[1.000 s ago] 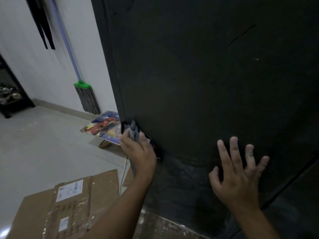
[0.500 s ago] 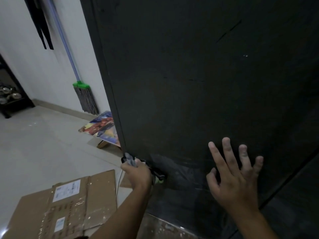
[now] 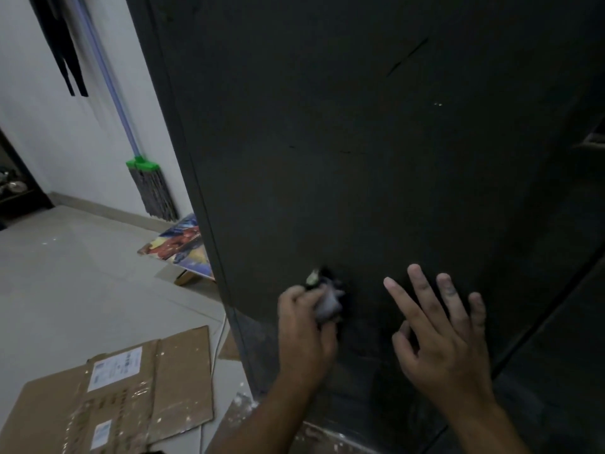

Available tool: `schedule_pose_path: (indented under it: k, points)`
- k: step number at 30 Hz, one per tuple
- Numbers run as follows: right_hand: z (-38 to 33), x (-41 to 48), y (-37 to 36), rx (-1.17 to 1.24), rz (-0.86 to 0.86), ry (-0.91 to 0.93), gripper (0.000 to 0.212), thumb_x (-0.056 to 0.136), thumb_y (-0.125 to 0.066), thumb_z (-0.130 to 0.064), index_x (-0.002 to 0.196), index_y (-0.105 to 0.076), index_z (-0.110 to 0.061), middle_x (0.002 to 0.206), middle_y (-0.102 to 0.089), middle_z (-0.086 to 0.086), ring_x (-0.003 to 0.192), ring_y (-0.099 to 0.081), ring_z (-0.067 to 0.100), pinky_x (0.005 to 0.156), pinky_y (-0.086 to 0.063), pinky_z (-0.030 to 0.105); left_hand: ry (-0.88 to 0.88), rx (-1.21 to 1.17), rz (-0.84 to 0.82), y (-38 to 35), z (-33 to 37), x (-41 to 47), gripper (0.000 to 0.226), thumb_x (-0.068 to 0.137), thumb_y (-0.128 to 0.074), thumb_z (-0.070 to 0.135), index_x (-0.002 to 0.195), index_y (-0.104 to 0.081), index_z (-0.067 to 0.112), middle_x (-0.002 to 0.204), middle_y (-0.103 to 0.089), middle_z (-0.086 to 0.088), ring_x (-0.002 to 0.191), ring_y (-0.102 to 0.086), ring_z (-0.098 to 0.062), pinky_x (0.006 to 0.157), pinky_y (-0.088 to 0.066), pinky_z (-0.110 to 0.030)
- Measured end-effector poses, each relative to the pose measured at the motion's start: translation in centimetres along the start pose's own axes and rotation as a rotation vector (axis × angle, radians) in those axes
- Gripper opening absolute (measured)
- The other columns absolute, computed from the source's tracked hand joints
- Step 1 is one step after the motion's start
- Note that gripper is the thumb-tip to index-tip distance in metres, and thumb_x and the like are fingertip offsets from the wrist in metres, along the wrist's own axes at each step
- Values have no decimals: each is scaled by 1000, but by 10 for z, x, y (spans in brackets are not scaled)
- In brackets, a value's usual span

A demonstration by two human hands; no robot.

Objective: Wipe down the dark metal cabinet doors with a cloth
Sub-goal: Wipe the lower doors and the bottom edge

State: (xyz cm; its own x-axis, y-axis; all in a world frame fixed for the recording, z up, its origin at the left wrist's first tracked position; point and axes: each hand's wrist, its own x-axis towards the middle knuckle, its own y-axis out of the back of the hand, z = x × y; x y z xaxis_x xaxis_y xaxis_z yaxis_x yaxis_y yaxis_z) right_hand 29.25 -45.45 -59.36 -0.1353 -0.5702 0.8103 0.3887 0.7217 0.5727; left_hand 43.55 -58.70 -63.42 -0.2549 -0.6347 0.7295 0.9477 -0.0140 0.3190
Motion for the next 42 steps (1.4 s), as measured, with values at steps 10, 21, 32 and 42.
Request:
schedule_pose_path:
  k: [10, 21, 32, 42]
  points:
    - [25, -9, 21, 28, -163, 41, 68, 84, -43, -22, 151, -35, -31, 162, -23, -8, 152, -10, 8, 122, -9, 44, 619, 47, 462, 7, -16, 43, 47, 101, -48, 29, 138, -41, 1, 134, -43, -26, 122, -40, -34, 102, -38, -44]
    - [34, -67, 20, -11, -267, -233, 75, 77, -41, -30, 151, -30, -36, 165, -2, -19, 153, -6, 14, 121, 5, 50, 225, 4, 161, -38, 19, -26, 56, 100, -42, 37, 151, -21, 43, 141, -27, -23, 122, -32, -30, 101, -26, -27]
    - [43, -73, 44, 159, -218, -312, 66, 82, -44, -26, 147, -39, -36, 163, -15, -21, 140, -37, 20, 111, -29, 39, -221, -26, -317, -63, 75, -40, 49, 87, -55, 36, 135, -46, 33, 119, -38, 1, 103, -41, -13, 91, -35, -15]
    - [108, -83, 52, 62, -14, -299, 59, 86, -49, -21, 145, -42, -23, 165, -14, -13, 130, -46, 33, 108, -37, 47, -273, 50, -161, -40, 34, 6, 32, 90, -51, 36, 119, -63, 28, 102, -70, 8, 79, -63, -20, 68, -47, -34]
